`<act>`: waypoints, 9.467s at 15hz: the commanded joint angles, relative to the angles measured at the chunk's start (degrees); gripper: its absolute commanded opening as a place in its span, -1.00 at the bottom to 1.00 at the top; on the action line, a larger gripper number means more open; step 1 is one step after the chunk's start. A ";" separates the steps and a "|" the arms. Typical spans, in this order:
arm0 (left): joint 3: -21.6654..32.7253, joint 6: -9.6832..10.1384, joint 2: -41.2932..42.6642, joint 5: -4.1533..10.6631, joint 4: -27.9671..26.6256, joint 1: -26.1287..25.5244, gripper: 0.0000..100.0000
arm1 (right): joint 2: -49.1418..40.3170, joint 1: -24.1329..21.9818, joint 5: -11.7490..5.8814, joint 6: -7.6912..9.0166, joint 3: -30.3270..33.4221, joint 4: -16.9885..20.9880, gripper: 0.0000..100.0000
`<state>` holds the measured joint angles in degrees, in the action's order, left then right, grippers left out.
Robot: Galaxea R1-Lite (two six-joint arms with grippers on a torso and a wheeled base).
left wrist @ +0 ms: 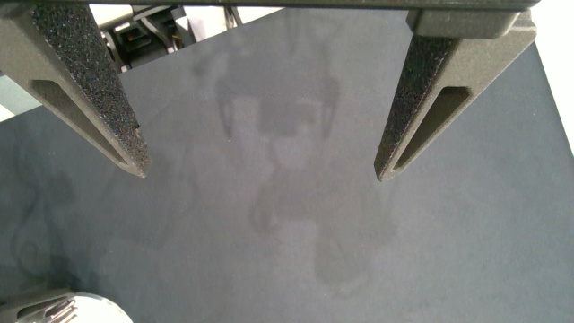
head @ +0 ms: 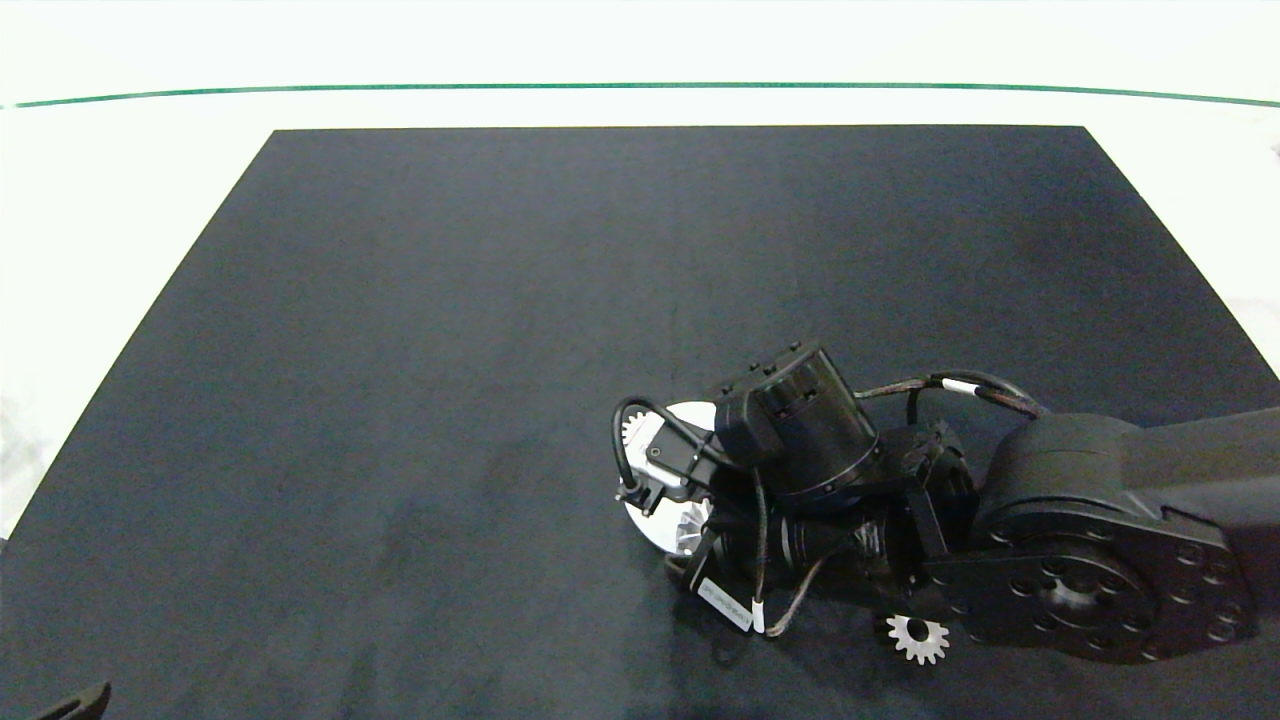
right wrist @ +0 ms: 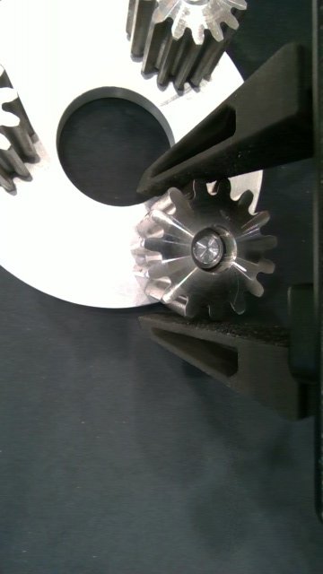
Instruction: Remove an incorrectly installed larger gear and replace it with the correct smaller gear
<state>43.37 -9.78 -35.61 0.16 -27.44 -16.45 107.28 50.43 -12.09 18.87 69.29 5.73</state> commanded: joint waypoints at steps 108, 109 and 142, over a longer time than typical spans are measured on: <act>-7.16 0.46 2.21 0.81 0.19 3.44 1.00 | -21.76 -10.09 1.37 3.37 -33.70 -8.54 -0.08; -7.16 0.46 2.21 0.81 0.19 3.44 1.00 | -21.67 -10.44 1.19 3.37 -33.70 -8.45 -0.14; -9.71 0.46 4.14 0.72 0.19 3.17 1.00 | -9.54 -2.09 1.46 -4.63 -8.38 -1.60 -0.44</act>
<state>33.76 -9.29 -31.63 0.84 -27.11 -13.28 95.84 47.98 -10.45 14.17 60.25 4.11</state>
